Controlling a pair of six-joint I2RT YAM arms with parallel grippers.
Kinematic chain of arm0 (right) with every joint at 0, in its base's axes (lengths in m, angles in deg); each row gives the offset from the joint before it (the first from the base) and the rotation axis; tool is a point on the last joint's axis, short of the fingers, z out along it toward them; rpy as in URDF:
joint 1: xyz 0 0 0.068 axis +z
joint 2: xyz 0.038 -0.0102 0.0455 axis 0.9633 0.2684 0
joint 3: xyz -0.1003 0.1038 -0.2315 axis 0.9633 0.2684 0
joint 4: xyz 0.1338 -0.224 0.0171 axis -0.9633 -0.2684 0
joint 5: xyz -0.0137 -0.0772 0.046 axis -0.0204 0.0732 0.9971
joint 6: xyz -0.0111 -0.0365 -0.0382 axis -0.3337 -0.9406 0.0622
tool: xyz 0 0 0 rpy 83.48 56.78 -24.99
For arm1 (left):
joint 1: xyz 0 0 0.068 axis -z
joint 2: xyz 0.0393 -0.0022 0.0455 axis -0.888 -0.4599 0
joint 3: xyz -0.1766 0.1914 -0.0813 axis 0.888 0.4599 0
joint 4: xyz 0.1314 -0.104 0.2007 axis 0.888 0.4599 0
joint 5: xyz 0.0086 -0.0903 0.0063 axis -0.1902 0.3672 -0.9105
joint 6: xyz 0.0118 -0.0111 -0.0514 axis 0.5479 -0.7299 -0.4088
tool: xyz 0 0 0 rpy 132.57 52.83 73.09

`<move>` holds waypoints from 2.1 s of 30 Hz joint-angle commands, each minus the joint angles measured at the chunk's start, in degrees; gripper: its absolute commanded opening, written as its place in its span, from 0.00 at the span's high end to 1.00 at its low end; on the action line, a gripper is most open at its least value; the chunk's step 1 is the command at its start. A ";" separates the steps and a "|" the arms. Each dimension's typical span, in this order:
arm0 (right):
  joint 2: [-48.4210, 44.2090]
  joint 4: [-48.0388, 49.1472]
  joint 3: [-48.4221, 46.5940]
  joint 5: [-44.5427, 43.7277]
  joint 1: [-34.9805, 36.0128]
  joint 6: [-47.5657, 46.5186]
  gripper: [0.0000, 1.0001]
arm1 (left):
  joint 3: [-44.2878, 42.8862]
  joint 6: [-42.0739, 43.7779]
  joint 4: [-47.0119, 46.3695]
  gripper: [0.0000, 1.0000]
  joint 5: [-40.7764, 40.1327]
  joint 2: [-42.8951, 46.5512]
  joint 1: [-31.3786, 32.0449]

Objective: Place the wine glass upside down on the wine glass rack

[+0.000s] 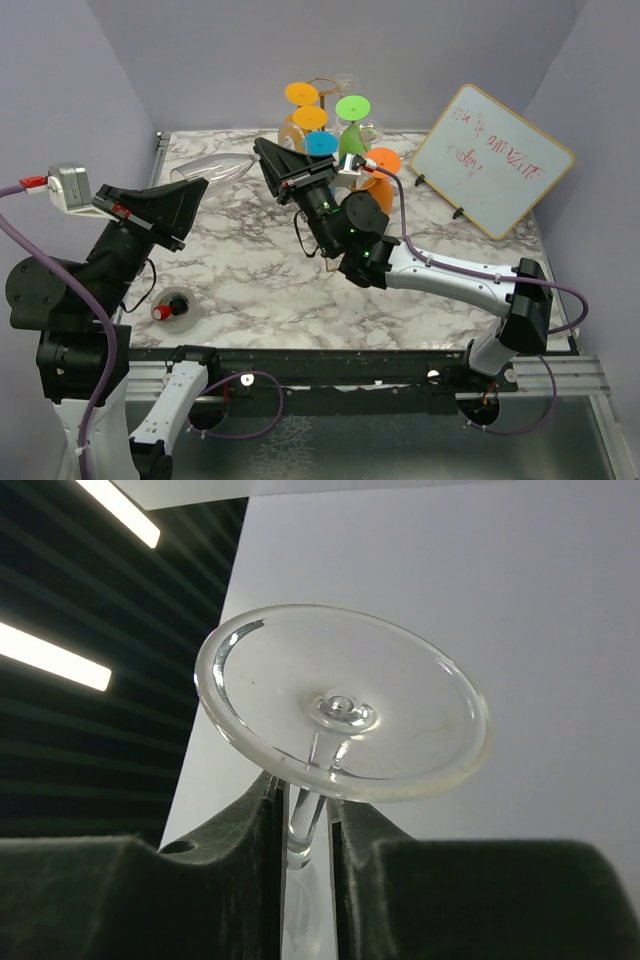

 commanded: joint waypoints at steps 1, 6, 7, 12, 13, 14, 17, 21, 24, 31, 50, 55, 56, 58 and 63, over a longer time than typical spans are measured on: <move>-0.95 6.11 0.21 -4.19 0.19 -5.36 0.83 | -1.10 -0.37 -1.84 1.00 0.97 1.21 0.43; -1.08 7.67 0.15 -4.43 0.19 -7.32 0.99 | -0.34 -0.15 -1.41 0.71 -0.51 1.44 0.48; -1.21 7.92 0.06 -4.55 0.19 -7.69 0.99 | -0.14 -0.05 -1.14 0.65 -1.31 1.53 0.57; -1.54 10.14 0.21 -5.32 0.19 -10.40 0.99 | 0.31 1.23 2.01 0.29 -6.12 1.90 0.59; -1.67 10.22 0.17 -5.58 0.19 -10.40 0.99 | 0.09 1.48 2.94 0.24 -7.18 1.88 0.61; -1.76 9.92 -0.02 -5.61 0.19 -10.39 0.99 | -0.37 1.78 3.75 0.20 -8.15 1.86 0.73; -1.99 7.42 -1.79 -5.11 0.19 -10.87 0.99 | -2.32 2.62 5.82 0.12 -11.81 1.54 0.97; -1.96 7.08 -3.47 -4.89 0.19 -15.25 0.99 | -3.69 4.59 7.55 0.09 -15.39 1.97 1.15; -2.39 7.19 -3.45 -3.68 0.19 -21.34 0.99 | -4.57 7.11 9.03 0.07 -18.14 2.21 1.42; -5.62 13.10 1.03 8.93 0.25 -42.04 0.99 | -4.72 12.70 8.70 0.01 -11.46 2.14 2.32; -19.24 -1.26 14.11 46.64 0.21 -62.94 0.99 | 13.78 12.26 -7.93 0.16 33.83 0.07 2.63; -18.99 0.09 15.99 49.78 0.21 -61.35 0.99 | 18.18 9.68 -12.55 0.21 38.91 -0.47 2.64; -18.75 0.28 16.17 50.08 0.26 -60.87 0.99 | 18.95 9.16 -13.34 0.24 40.42 -0.66 2.63; -18.13 0.66 16.57 50.55 0.22 -60.24 0.99 | 20.44 8.87 -14.22 0.29 42.27 -0.76 2.63; -17.75 4.07 18.68 48.62 0.23 -58.76 0.99 | 24.24 8.54 -15.33 0.40 44.11 -0.27 2.79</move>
